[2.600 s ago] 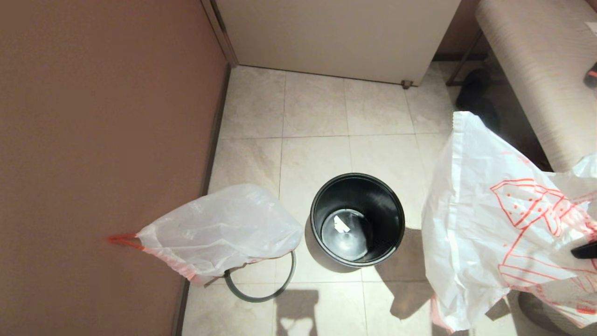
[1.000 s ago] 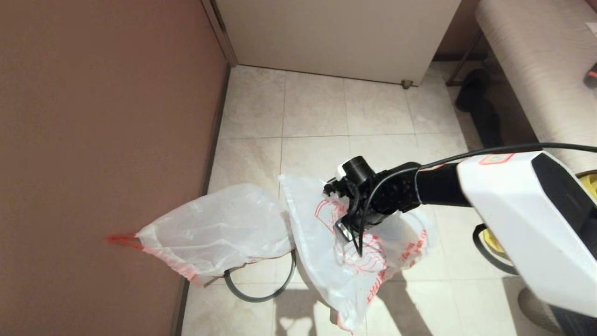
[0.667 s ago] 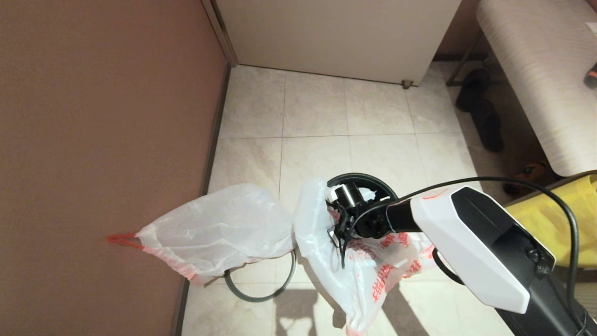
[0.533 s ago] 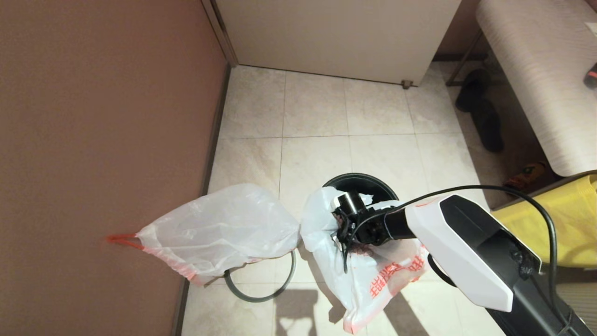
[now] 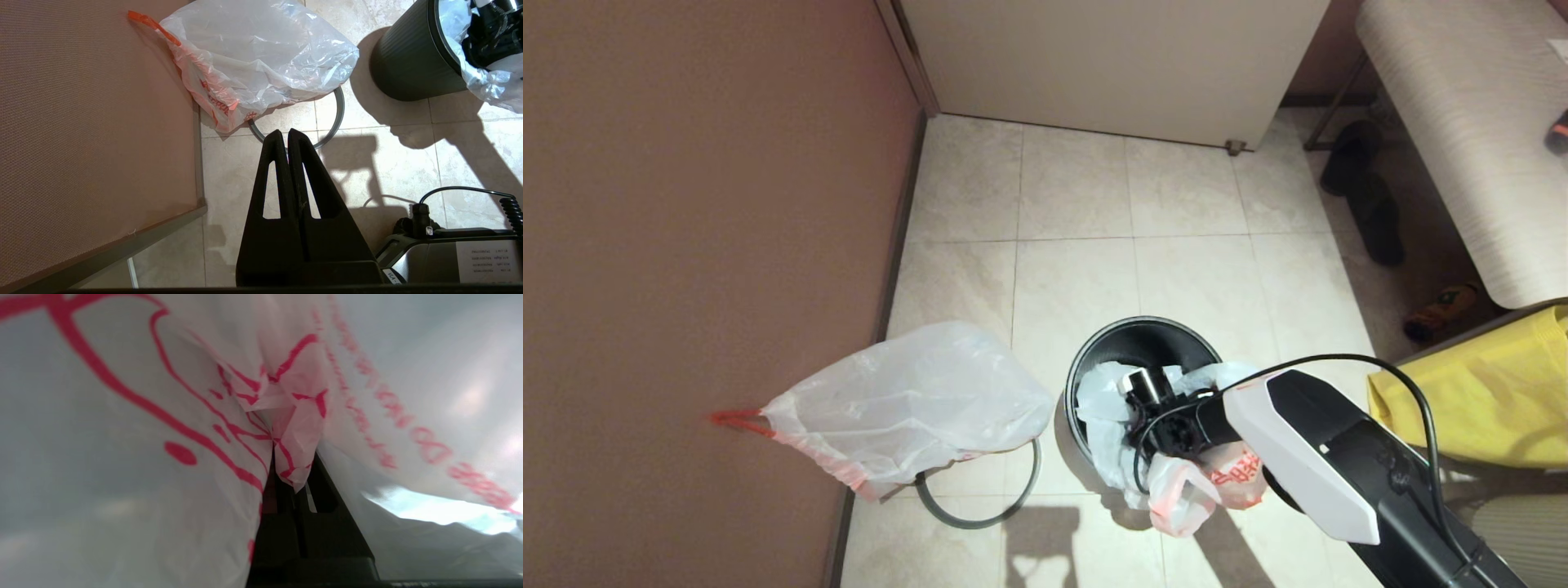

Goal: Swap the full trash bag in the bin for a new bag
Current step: Put the new garbage bag on the trash can

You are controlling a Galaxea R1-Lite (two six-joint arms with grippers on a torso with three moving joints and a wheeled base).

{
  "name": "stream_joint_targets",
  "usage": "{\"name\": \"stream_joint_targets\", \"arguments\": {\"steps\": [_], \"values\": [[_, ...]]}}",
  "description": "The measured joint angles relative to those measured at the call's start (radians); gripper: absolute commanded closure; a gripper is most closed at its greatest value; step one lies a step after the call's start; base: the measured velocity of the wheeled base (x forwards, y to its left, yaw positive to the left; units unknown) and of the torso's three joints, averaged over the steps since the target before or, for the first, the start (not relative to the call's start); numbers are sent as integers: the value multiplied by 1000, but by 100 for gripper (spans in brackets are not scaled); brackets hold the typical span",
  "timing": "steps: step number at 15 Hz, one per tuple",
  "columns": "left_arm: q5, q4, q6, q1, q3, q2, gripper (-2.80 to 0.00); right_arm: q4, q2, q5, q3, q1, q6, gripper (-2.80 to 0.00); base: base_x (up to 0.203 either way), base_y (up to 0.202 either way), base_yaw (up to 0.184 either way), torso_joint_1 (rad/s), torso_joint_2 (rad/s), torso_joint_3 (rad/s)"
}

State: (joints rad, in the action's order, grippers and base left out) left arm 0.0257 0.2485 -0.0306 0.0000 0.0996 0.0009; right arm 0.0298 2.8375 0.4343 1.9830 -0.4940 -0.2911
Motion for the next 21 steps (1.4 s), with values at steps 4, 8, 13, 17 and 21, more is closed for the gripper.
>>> {"name": "stream_joint_targets", "arguments": {"steps": [4,8,13,17,21], "values": [[0,0,0,0,0,0,0,-39,-41,12,-10,-6,32,0,0,0,0,0,0,0],[0,0,0,0,0,0,0,-213,-189,-24,-57,-53,190,-280,0,0,0,0,0,0],[0,0,0,0,0,0,0,-296,-295,64,-235,-81,273,-280,0,0,0,0,0,0],[0,0,0,0,0,0,0,-297,-369,66,-304,-76,331,-280,0,0,0,0,0,0],[0,0,0,0,0,0,0,-291,-462,48,-351,-75,359,-280,0,0,0,0,0,0]]}}
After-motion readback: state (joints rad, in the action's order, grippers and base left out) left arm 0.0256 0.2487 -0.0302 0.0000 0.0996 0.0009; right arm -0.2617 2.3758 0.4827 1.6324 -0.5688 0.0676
